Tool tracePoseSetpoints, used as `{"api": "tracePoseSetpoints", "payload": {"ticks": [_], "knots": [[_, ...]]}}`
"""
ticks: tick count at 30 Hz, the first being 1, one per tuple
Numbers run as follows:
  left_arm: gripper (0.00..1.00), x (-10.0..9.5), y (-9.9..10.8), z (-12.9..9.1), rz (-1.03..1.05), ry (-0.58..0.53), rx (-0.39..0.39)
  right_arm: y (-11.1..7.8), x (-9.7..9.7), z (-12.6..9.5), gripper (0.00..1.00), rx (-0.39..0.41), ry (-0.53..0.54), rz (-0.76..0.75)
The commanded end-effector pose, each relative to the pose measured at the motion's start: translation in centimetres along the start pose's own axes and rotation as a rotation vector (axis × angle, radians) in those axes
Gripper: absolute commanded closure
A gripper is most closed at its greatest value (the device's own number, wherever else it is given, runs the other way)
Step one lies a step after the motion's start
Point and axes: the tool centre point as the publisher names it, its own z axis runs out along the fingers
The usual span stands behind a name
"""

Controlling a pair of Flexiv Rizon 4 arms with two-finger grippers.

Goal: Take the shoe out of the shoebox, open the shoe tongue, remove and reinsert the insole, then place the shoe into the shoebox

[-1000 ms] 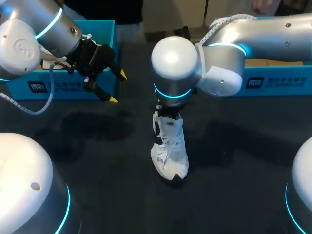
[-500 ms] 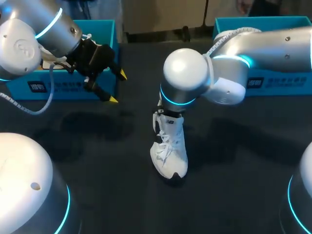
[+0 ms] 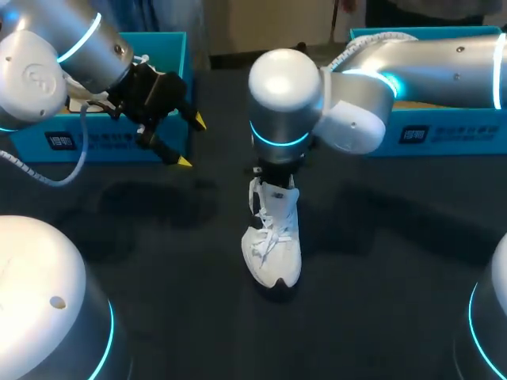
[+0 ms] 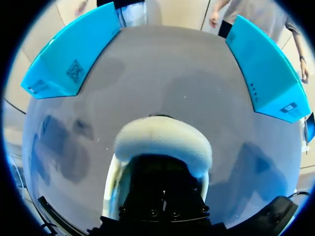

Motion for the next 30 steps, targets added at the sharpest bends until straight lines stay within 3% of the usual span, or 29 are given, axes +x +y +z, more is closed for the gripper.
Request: {"api": "tracePoseSetpoints", "payload": {"ticks": [1, 8, 15, 24, 30], "knots": [[0.00, 0.1, 0.0, 0.0, 0.001, -0.001, -0.002, -0.2, 0.3, -1.9, 1.00, 0.015, -0.023, 0.000], [0.00, 0.1, 0.0, 0.0, 0.001, -0.001, -0.002, -1.2, 1.5, -3.5, 1.00, 0.088, -0.037, -0.014], [0.00, 0.1, 0.0, 0.0, 0.001, -0.001, -0.002, -2.3, 1.3, -4.6, 1.00, 0.134, -0.045, 0.025], [0.00, 0.1, 0.0, 0.0, 0.001, -0.001, -0.002, -3.2, 1.2, -6.8, 1.00, 0.263, -0.049, 0.061], [0.00, 0.1, 0.0, 0.0, 0.001, -0.001, -0.002, -4.0, 1.3, -7.1, 1.00, 0.288, -0.036, 0.062]]}}
